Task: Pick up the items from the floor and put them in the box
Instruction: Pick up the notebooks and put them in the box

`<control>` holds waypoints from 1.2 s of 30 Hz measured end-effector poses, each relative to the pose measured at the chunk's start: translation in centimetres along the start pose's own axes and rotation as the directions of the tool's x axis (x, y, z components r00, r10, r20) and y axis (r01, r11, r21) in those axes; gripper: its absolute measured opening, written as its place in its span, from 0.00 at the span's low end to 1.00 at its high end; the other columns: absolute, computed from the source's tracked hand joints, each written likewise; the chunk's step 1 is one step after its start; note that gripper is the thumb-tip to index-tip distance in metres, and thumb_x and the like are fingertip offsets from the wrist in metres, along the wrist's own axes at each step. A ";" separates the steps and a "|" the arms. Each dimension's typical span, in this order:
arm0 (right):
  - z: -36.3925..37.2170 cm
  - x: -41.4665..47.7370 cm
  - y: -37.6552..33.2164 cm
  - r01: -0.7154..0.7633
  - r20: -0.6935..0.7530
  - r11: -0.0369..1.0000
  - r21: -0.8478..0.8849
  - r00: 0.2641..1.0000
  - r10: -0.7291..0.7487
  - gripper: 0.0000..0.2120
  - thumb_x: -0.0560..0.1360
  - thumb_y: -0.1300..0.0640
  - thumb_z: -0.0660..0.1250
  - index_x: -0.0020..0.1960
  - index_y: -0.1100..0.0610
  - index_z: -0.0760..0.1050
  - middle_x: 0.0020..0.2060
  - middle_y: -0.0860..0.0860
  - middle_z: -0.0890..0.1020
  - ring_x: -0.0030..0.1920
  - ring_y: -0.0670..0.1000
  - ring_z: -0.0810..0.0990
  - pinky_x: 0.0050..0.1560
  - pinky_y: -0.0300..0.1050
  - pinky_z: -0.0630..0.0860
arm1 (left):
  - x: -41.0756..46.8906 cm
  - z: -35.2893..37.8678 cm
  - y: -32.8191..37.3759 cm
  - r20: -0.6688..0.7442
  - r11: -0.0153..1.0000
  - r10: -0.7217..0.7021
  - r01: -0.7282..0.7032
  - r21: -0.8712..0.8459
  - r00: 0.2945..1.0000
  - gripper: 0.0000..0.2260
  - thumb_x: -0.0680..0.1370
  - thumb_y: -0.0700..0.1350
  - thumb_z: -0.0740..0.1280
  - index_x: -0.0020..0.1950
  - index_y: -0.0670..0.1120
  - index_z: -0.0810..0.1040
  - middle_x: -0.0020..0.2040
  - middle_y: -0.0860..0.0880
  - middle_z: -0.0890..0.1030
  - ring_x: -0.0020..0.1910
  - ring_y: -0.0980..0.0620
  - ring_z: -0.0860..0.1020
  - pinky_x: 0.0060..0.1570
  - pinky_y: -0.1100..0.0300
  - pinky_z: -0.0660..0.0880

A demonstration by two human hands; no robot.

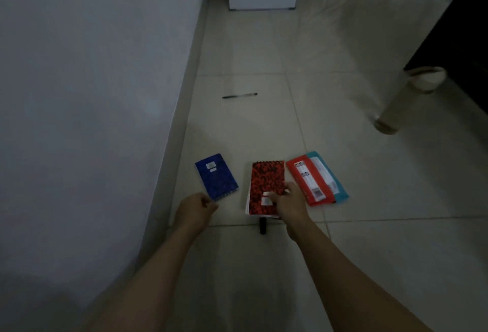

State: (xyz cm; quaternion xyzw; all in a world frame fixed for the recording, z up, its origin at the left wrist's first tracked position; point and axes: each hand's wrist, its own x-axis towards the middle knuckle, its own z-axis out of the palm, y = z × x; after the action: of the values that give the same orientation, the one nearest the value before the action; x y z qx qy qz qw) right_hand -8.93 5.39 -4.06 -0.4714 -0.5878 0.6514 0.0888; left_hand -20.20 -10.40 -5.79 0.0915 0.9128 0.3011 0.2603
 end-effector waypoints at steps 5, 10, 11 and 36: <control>3.3 3.8 0.4 0.072 0.010 0.997 0.007 0.997 -0.072 0.07 0.76 0.65 0.64 0.54 0.58 0.71 0.50 0.55 0.79 0.49 0.53 0.79 0.47 0.46 0.77 | 5.7 1.5 0.9 -0.159 0.995 -0.060 0.046 -0.090 0.986 0.30 0.74 0.55 0.67 0.70 0.38 0.65 0.69 0.39 0.67 0.67 0.40 0.68 0.62 0.49 0.69; 4.3 5.6 0.6 0.113 -0.050 0.993 0.023 0.992 -0.112 0.07 0.76 0.65 0.63 0.54 0.59 0.71 0.51 0.58 0.80 0.50 0.55 0.80 0.54 0.51 0.78 | 8.3 3.7 3.5 -0.207 0.967 -0.255 0.243 -0.083 0.945 0.42 0.67 0.57 0.74 0.71 0.39 0.58 0.71 0.40 0.61 0.70 0.40 0.60 0.61 0.44 0.68; 4.2 5.8 0.6 0.115 -0.069 0.993 0.027 0.991 -0.113 0.08 0.76 0.65 0.64 0.54 0.59 0.71 0.51 0.57 0.80 0.51 0.55 0.80 0.54 0.51 0.78 | 8.5 3.7 3.9 -0.194 0.952 -0.301 0.284 -0.111 0.934 0.43 0.66 0.55 0.76 0.70 0.39 0.58 0.71 0.39 0.61 0.70 0.40 0.61 0.62 0.43 0.67; -6.3 -1.3 -9.6 -0.232 0.052 0.794 0.563 0.968 0.246 0.08 0.80 0.56 0.57 0.53 0.58 0.74 0.63 0.62 0.74 0.52 0.60 0.78 0.44 0.60 0.76 | -1.7 -3.4 10.8 0.096 0.813 0.430 -0.338 -0.474 0.898 0.07 0.76 0.38 0.67 0.52 0.37 0.80 0.45 0.42 0.82 0.42 0.47 0.81 0.36 0.65 0.79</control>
State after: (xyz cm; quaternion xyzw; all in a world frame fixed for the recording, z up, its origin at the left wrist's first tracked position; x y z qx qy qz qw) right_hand -7.96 11.62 5.58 -0.5021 -0.3037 0.7960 0.1484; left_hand -20.43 -4.01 3.67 0.2421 0.7509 0.5378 0.2972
